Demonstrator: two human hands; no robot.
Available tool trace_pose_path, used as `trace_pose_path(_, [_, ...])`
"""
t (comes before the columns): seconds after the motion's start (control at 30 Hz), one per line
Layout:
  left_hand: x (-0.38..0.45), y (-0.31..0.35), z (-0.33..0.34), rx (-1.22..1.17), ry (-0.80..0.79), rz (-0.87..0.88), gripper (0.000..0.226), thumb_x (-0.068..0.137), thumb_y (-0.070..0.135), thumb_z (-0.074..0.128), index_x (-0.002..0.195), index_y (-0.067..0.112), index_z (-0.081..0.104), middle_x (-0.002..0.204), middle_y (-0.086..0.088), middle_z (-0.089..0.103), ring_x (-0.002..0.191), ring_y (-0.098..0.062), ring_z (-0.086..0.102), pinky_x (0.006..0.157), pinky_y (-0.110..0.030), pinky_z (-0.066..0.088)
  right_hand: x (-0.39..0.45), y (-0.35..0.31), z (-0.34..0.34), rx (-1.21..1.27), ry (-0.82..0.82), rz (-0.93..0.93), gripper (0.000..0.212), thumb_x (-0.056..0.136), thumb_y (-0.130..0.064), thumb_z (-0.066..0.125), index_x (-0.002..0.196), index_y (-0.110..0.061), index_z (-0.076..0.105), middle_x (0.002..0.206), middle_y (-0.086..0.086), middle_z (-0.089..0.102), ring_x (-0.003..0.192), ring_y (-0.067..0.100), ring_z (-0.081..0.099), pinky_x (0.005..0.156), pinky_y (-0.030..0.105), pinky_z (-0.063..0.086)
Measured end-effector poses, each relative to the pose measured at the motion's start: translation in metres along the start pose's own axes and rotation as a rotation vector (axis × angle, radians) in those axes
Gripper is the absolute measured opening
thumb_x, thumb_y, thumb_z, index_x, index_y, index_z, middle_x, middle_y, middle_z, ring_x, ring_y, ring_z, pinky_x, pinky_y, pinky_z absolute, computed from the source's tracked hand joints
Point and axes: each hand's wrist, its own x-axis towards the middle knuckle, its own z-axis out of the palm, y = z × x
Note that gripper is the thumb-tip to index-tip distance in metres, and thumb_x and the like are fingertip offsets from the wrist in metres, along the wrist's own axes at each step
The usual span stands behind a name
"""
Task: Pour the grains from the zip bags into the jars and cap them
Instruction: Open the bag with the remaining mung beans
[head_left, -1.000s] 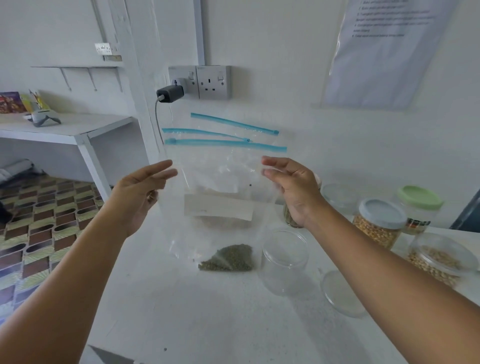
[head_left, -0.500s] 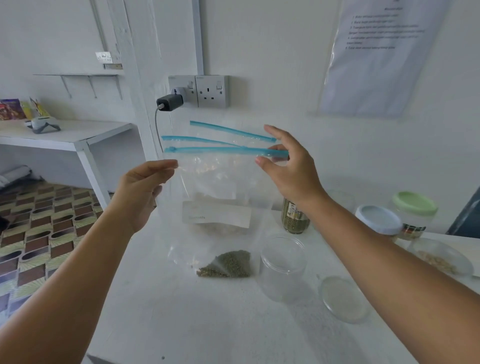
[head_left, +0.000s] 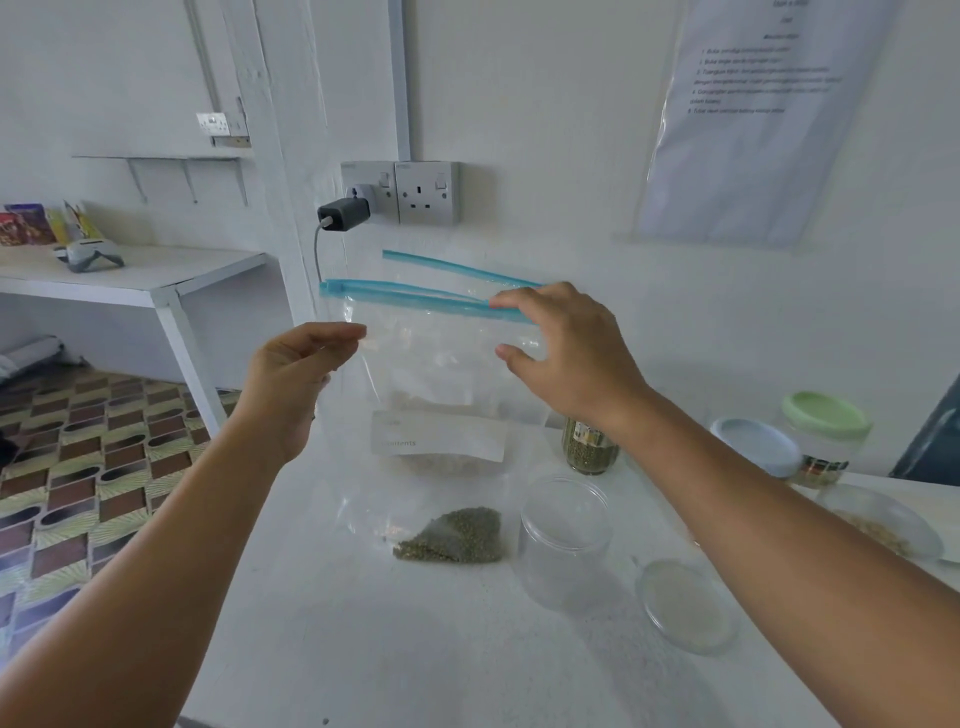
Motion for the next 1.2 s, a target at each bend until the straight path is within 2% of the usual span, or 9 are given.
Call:
trace_pose_path(0.17, [0.001,0.002,0.0,-0.003,-0.075,0.008,0.041,0.098,-0.002,0.062,0.084,0.029,0.085,0.109,0.003,0.079,0.114,-0.017,0.067,0.116,-0.042,0.04,0.023,-0.026,-0.024,-0.091,-0.406,-0.048,0.019,0.1,-0.039,0.062,0.112,-0.053,0.069,0.149,-0.001,0.046,0.135,0.021,0.044,0.116,0.047,0.026])
trace_pose_path(0.3, [0.001,0.001,-0.002,-0.003,-0.1,0.01,0.044,0.099,-0.005,0.058,0.081,0.025,0.085,0.107,-0.001,0.079,0.118,-0.024,0.066,0.119,-0.046,0.04,0.036,-0.043,-0.023,-0.152,-0.563,-0.115,0.024,0.102,-0.036,0.059,0.106,-0.055,0.074,0.114,-0.021,0.056,0.115,0.01,0.05,0.107,0.041,0.023])
trace_pose_path(0.4, [-0.005,-0.001,-0.003,0.019,-0.112,0.029,0.047,0.099,-0.008,0.056,0.08,0.024,0.085,0.114,-0.002,0.078,0.123,-0.023,0.065,0.12,-0.046,0.04,0.036,-0.05,-0.014,-0.068,-0.617,-0.083,0.031,0.102,-0.023,0.058,0.104,-0.048,0.078,0.097,-0.021,0.059,0.094,0.002,0.054,0.104,0.036,0.04])
trace_pose_path(0.5, [-0.024,-0.01,-0.006,0.049,-0.091,-0.024,0.041,0.099,-0.002,0.058,0.09,0.027,0.086,0.143,0.001,0.063,0.141,-0.017,0.05,0.125,-0.045,0.029,0.035,-0.049,-0.005,-0.047,-0.557,-0.059,0.037,0.1,-0.017,0.055,0.101,-0.045,0.08,0.097,-0.018,0.069,0.095,0.01,0.064,0.087,0.034,0.054])
trace_pose_path(0.63, [-0.075,-0.04,-0.007,0.116,-0.038,-0.071,0.019,0.091,0.032,0.073,0.107,0.038,0.082,0.156,0.014,0.04,0.147,-0.013,0.032,0.12,-0.043,0.02,0.031,-0.04,0.005,-0.085,-0.484,-0.04,0.033,0.103,-0.02,0.057,0.106,-0.044,0.079,0.09,-0.02,0.057,0.096,0.014,0.064,0.078,0.029,0.047])
trace_pose_path(0.77, [-0.119,-0.066,-0.003,0.057,0.149,-0.128,0.044,0.077,0.055,0.074,0.12,0.049,0.074,0.162,0.018,0.027,0.143,-0.001,0.023,0.12,-0.05,0.018,0.023,-0.034,0.014,-0.104,-0.401,-0.015,0.031,0.105,-0.022,0.055,0.114,-0.041,0.078,0.114,-0.015,0.067,0.106,0.016,0.064,0.081,0.03,0.046])
trace_pose_path(0.9, [-0.143,-0.085,0.001,0.133,0.111,-0.183,0.04,0.077,0.05,0.08,0.117,0.049,0.075,0.156,0.005,0.039,0.145,-0.017,0.032,0.123,-0.051,0.023,0.024,-0.024,0.009,-0.081,-0.309,0.057,0.031,0.104,-0.022,0.055,0.119,-0.039,0.076,0.128,-0.01,0.069,0.112,0.018,0.064,0.093,0.035,0.053])
trace_pose_path(1.07, [-0.136,-0.105,0.012,-0.045,-0.007,-0.451,0.021,0.094,0.024,0.072,0.113,0.03,0.08,0.117,0.022,0.071,0.119,0.006,0.051,0.115,-0.039,0.023,0.022,-0.015,0.001,0.005,-0.334,0.114,0.028,0.092,-0.034,0.075,0.119,-0.038,0.077,0.122,-0.014,0.071,0.109,0.009,0.064,0.088,0.026,0.047])
trace_pose_path(1.2, [-0.108,-0.118,0.016,-0.164,0.061,-0.657,0.022,0.098,0.015,0.069,0.117,0.018,0.078,0.116,0.009,0.065,0.123,-0.019,0.042,0.116,-0.039,0.033,0.018,-0.009,0.001,0.037,-0.331,0.12,0.03,0.09,-0.028,0.077,0.118,-0.038,0.077,0.117,-0.015,0.074,0.109,0.007,0.066,0.093,0.026,0.051])
